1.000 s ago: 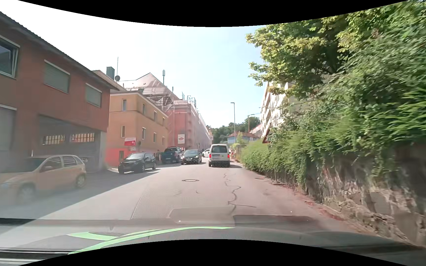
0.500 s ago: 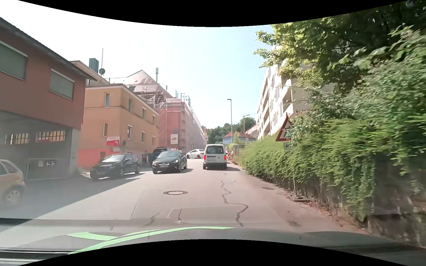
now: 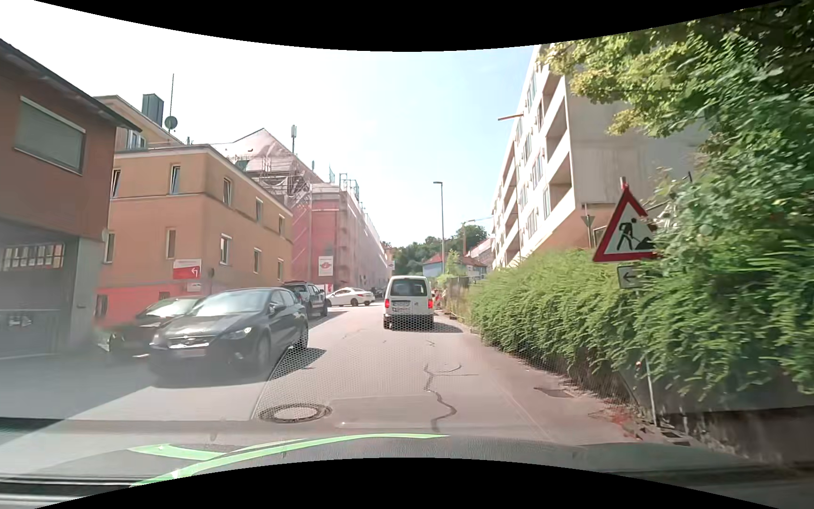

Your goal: Follow the waypoints while adhering to traffic rules and regulations

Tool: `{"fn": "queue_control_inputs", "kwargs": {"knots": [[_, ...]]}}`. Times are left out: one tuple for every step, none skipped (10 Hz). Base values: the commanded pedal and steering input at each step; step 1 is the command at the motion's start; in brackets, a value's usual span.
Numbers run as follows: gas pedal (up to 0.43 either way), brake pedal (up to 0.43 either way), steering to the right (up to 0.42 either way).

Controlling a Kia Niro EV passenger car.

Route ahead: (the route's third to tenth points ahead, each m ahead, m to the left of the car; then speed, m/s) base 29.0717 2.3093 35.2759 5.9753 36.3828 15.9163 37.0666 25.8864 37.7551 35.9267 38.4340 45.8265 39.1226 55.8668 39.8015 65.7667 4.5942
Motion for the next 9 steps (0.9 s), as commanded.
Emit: {"fn": "queue_control_inputs", "kwargs": {"knots": [[0.008, 0.000, 0.005], [0.008, 0.000, 0.005], [0.008, 0.000, 0.005], [0.020, 0.000, 0.005], [0.059, 0.000, 0.004], [0.087, 0.000, 0.004], [0.110, 0.000, 0.002], [0.138, 0.000, 0.000], [0.157, 0.000, 0.000]]}}
